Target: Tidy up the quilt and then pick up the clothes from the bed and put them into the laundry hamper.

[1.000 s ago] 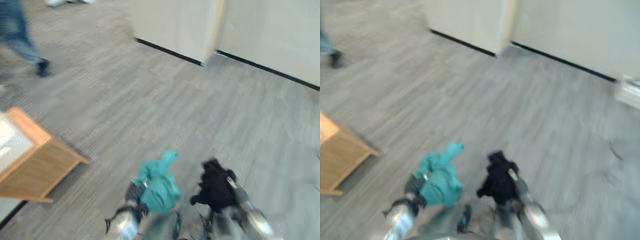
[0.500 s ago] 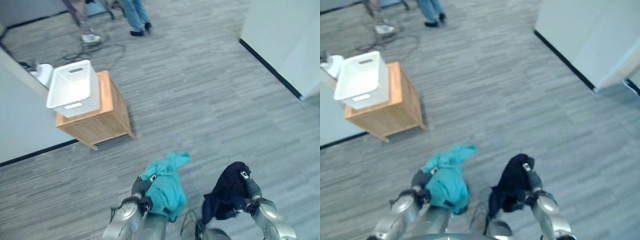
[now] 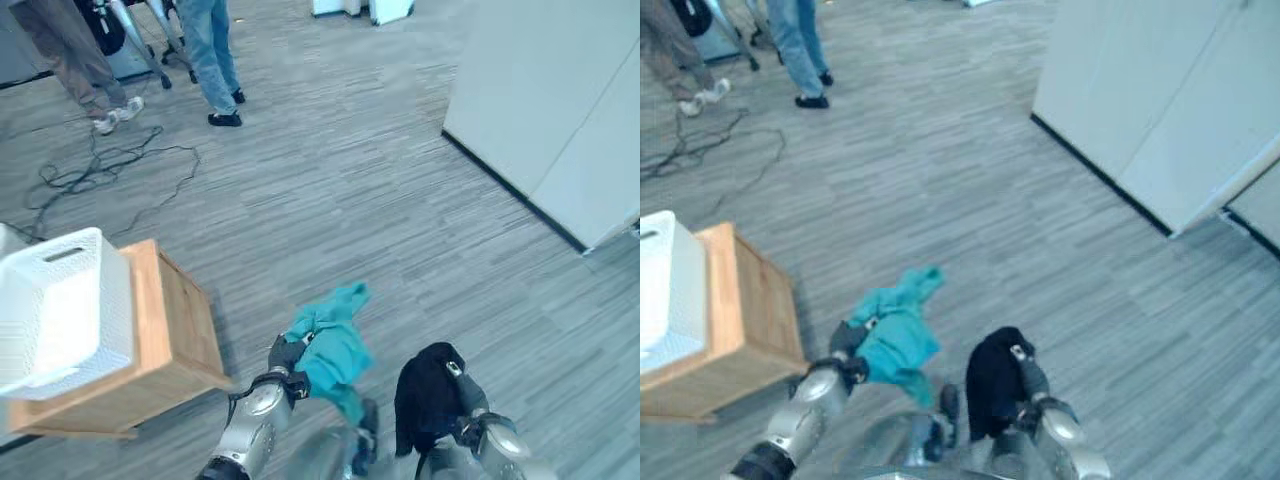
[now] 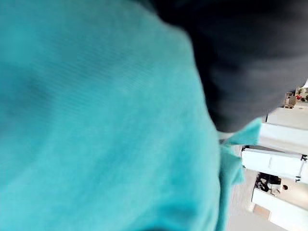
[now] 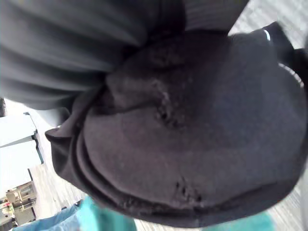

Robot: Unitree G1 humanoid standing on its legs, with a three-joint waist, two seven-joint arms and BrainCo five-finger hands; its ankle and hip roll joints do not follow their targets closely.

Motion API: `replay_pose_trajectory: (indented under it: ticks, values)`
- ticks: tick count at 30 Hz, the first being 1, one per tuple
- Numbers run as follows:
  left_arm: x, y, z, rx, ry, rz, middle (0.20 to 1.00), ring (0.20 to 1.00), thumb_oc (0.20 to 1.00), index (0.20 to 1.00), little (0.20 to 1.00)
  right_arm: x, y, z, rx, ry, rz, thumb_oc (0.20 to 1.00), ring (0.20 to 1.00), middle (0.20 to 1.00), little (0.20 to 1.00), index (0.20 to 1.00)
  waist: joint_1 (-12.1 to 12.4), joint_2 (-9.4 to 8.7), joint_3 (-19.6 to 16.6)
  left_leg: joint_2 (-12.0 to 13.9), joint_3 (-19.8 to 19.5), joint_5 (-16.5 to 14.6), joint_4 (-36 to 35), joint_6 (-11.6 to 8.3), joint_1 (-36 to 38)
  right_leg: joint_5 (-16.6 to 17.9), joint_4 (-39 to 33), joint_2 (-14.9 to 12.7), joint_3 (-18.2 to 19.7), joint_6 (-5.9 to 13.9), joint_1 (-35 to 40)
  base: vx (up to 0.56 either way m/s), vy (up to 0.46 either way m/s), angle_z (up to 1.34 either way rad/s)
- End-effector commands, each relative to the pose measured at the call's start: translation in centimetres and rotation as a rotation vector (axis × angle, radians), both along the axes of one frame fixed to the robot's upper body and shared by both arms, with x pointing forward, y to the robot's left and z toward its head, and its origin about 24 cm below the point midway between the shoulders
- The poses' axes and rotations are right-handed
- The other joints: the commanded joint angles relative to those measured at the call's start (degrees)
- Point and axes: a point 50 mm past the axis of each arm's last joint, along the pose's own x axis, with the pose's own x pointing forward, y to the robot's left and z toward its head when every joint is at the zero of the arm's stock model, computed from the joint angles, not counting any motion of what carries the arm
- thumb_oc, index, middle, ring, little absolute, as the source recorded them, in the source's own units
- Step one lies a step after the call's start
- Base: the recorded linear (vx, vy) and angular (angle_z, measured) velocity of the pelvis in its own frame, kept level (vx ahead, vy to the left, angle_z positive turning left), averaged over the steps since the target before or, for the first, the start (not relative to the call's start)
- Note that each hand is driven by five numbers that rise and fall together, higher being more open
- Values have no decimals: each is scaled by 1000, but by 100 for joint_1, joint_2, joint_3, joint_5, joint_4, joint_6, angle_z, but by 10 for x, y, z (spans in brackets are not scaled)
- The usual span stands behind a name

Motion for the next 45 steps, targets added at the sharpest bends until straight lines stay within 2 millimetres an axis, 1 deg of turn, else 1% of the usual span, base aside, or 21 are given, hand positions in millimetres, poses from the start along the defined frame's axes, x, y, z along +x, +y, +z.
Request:
replay_pose_trajectory:
  ticks: [1,3,8,10,12,15,18,19,20,21,23,27,30,32,33,35,36,37,40,43,45]
  values:
    - [-12,10,8,26,-70,-25,200,200,200,200,200,9,-5,20,24,-124,-48,200,200,200,200,200,-148,-550,61,179,-463,-121,57,673,488,1860,-4052,-157,78,782,172,520,-238,125]
    - [-14,8,5,69,-87,-51,200,200,200,200,200,4,-8,19,53,-140,-63,200,200,200,200,200,-403,-684,192,183,-720,-639,282,680,848,2176,-5234,-28,454,992,-132,774,-279,131]
    - [-12,2,7,61,-100,-36,200,200,200,200,200,0,-7,18,57,-131,-55,200,200,200,200,200,-683,-800,141,278,-994,-1209,811,662,1132,2211,-4926,23,1156,1146,-65,551,-137,122]
    - [-12,3,7,43,-94,-4,200,200,200,200,200,8,-3,20,36,-150,-7,200,200,200,200,200,-722,-804,39,698,-738,-918,1514,478,1325,2187,-4420,-18,1121,1020,96,610,-173,103]
    - [-11,3,11,14,-96,34,200,200,200,200,200,14,-6,23,-3,-154,58,200,200,200,200,200,-748,-748,-31,1054,-343,-123,2663,184,1109,2090,-4404,50,861,794,397,509,-186,92]
    - [-5,6,14,-19,-69,71,200,200,200,200,200,24,-19,26,-64,-168,92,200,200,200,200,200,-637,-755,41,1447,187,330,3802,45,-312,1882,-4571,115,458,448,1123,416,-139,66]
    - [-8,11,13,-33,-51,83,200,200,200,200,200,27,-27,32,-85,-193,101,200,200,200,200,200,-486,-632,88,1028,428,237,2431,134,-532,1561,-4666,189,383,526,1521,409,83,58]
    - [-12,14,12,-24,-43,99,200,200,200,200,200,28,-26,32,-86,-195,110,200,200,200,200,200,-327,-577,84,725,511,351,1339,176,-655,1442,-4659,269,328,576,1606,312,87,19]
    - [-13,15,11,-21,-38,105,200,200,200,200,200,28,-26,32,-86,-193,116,200,200,200,200,200,-297,-579,88,681,521,376,1198,184,-661,1416,-4653,276,314,582,1629,419,47,8]
    - [-17,16,10,-5,-43,89,200,200,200,200,200,25,-26,32,-80,-194,93,200,200,200,200,200,-189,-494,59,700,1082,672,334,175,-887,1246,-4623,433,55,562,1796,398,17,0]
    - [-24,16,9,-8,-66,76,200,200,200,200,200,17,-26,30,-80,-200,91,200,200,200,200,200,-83,-500,11,736,1468,770,-313,200,-1158,741,-4347,398,-238,594,2140,492,104,43]
    - [-28,23,6,16,-69,112,200,200,200,200,200,29,-14,26,-58,-194,97,200,200,200,200,200,240,-575,-201,904,1817,524,-130,469,-1151,43,-3522,259,-510,641,2702,411,144,40]
    - [-16,23,10,50,-104,106,200,200,200,200,200,32,-3,23,-32,-193,115,200,200,200,200,200,309,-652,-268,673,1586,386,-7,817,-802,1040,-853,-283,-444,1012,2045,367,201,36]
    - [-7,23,18,108,-145,111,200,200,200,200,200,29,4,21,-40,-178,133,200,200,200,200,200,211,-545,-216,579,1193,258,-42,932,-416,1607,180,-531,-78,1049,961,287,84,82]
    - [-6,24,19,116,-150,106,200,200,200,200,200,29,4,20,-36,-177,127,200,200,200,200,200,191,-513,-186,595,1135,244,-59,935,-342,1619,267,-517,-44,1033,746,237,-79,152]
    - [2,25,27,130,-193,94,200,200,200,200,200,30,7,21,-29,-182,104,200,200,200,200,200,14,-388,-35,645,595,174,-251,871,117,1570,-172,-241,184,882,-98,191,-245,123]
    - [6,23,30,142,-214,85,200,200,200,200,200,29,8,20,-28,-182,86,200,200,200,200,200,-100,-390,20,636,151,207,-390,807,288,1774,-1385,67,263,766,-93,323,-515,249]
    - [8,19,32,175,-240,30,200,200,200,200,200,28,6,22,-15,-176,38,200,200,200,200,200,-325,-619,40,414,-434,52,-478,771,439,1947,-3072,406,745,890,-5,335,-521,266]
    - [7,11,33,218,-253,-4,200,200,200,200,200,26,10,22,0,-166,5,200,200,200,200,200,-575,-745,58,277,-1051,27,-625,710,655,1905,-3736,852,1616,1020,126,256,-280,273]
    - [9,10,33,246,-246,-3,200,200,200,200,200,30,8,22,-7,-163,-20,200,200,200,200,200,-614,-790,-12,335,-917,-60,-354,614,644,1822,-3951,809,1700,984,336,152,-130,175]
    - [9,3,30,215,-208,2,200,200,200,200,200,30,1,23,-49,-159,-75,200,200,200,200,200,-845,-801,-48,567,-129,-244,110,522,655,1769,-4052,615,1432,939,477,152,38,180]
